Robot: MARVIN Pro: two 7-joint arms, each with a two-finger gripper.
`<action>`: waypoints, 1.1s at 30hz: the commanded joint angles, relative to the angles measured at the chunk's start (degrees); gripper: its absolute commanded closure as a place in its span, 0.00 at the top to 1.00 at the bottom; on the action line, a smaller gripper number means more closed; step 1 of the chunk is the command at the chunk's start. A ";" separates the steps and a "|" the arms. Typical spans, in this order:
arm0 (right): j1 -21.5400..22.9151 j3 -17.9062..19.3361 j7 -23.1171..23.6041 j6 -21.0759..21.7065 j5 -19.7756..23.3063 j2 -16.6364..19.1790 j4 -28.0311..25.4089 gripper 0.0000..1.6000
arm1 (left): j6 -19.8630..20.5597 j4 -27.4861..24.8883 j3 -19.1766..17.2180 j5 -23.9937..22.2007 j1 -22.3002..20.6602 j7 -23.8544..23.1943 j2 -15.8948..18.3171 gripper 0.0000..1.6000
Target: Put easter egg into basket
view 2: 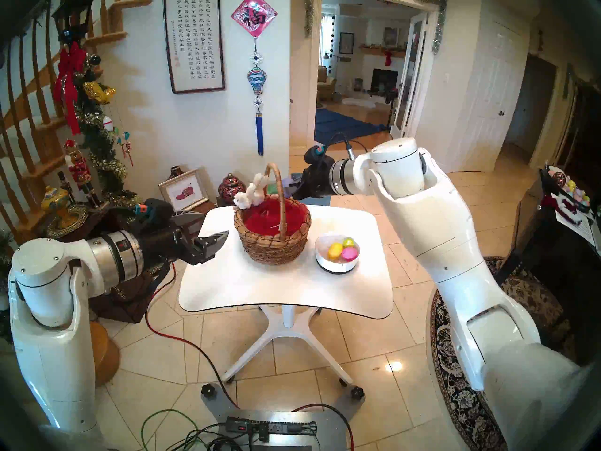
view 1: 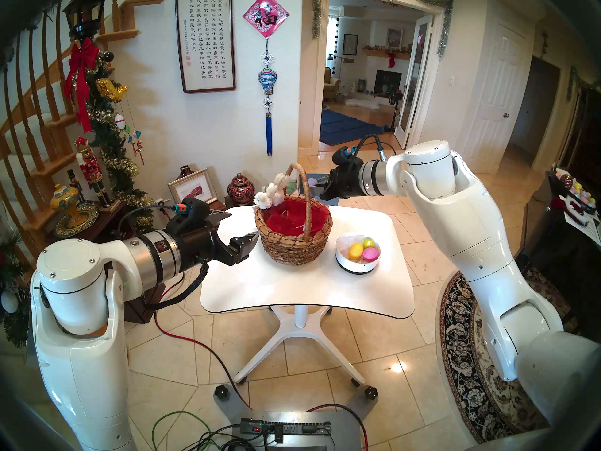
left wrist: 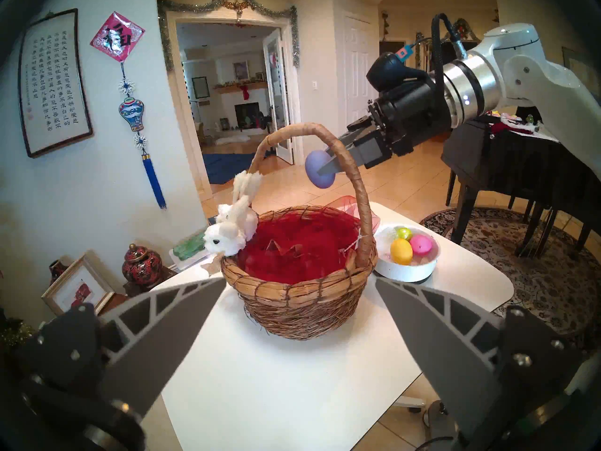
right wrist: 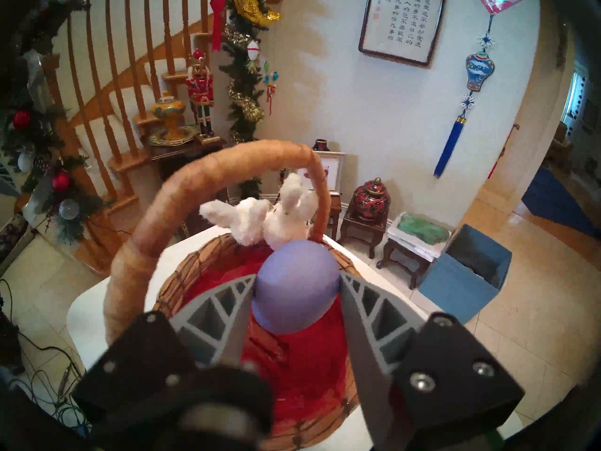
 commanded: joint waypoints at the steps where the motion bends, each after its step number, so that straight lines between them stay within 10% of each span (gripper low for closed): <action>1: 0.80 -0.31 -0.26 -0.39 -0.22 -0.79 0.35 0.35 | -0.04 -0.28 0.11 0.04 -0.19 0.05 0.04 1.00; 11: 1.23 -1.46 0.48 -0.07 0.04 -1.33 1.38 0.43 | -0.04 -0.28 0.11 0.04 -0.19 0.05 0.04 1.00; 15: 1.12 -1.46 0.62 -0.06 0.10 -1.20 1.22 0.71 | -0.04 -0.28 0.11 0.04 -0.19 0.05 0.03 1.00; 23: 0.48 -0.79 0.18 0.04 -0.03 -0.73 0.29 0.96 | -0.04 -0.28 0.11 0.04 -0.19 0.05 0.03 1.00; 33: 0.33 -0.24 -0.20 0.40 0.12 0.04 -0.73 0.96 | -0.04 -0.28 0.11 0.04 -0.19 0.04 0.03 1.00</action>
